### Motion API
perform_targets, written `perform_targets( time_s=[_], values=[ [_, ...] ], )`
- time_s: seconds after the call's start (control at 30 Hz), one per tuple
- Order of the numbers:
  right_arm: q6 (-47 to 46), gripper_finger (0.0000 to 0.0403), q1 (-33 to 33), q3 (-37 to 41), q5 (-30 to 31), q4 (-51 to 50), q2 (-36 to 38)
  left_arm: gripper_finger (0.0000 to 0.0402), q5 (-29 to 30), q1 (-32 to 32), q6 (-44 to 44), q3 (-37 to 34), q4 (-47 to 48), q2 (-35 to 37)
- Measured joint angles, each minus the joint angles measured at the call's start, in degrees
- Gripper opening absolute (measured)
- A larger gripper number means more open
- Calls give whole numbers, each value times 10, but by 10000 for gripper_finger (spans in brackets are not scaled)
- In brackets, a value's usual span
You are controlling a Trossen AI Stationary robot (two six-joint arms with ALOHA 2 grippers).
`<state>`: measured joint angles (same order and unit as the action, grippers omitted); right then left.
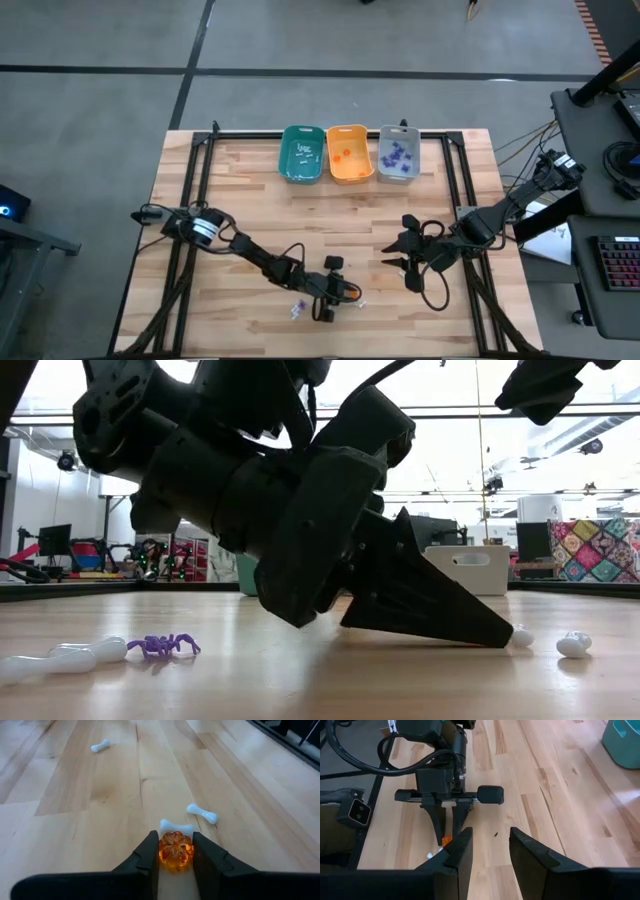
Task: Sort Halloween decoration
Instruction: Put the orange pumpkin toy into the yellow bin
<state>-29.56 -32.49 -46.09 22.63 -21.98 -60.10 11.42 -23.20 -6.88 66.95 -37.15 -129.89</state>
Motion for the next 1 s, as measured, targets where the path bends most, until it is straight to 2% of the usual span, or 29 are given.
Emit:
perform_targets(
  time_s=[0.33, 0.6, 0.8, 1.0],
  values=[
    [-6, 116, 0, 0, 1, 0, 0, 61, 13, 1, 42, -1, 63, 43],
    [-5, 116, 5, 0, 33, 0, 0, 61, 34, 20, 95, -11, 140, 109],
    [0, 116, 32, -4, 46, -1, 0, 61, 45, 63, 154, -20, 222, 178],
    [55, 116, 74, -4, 46, -2, 0, 60, 45, 146, 222, -20, 276, 243]
  ],
)
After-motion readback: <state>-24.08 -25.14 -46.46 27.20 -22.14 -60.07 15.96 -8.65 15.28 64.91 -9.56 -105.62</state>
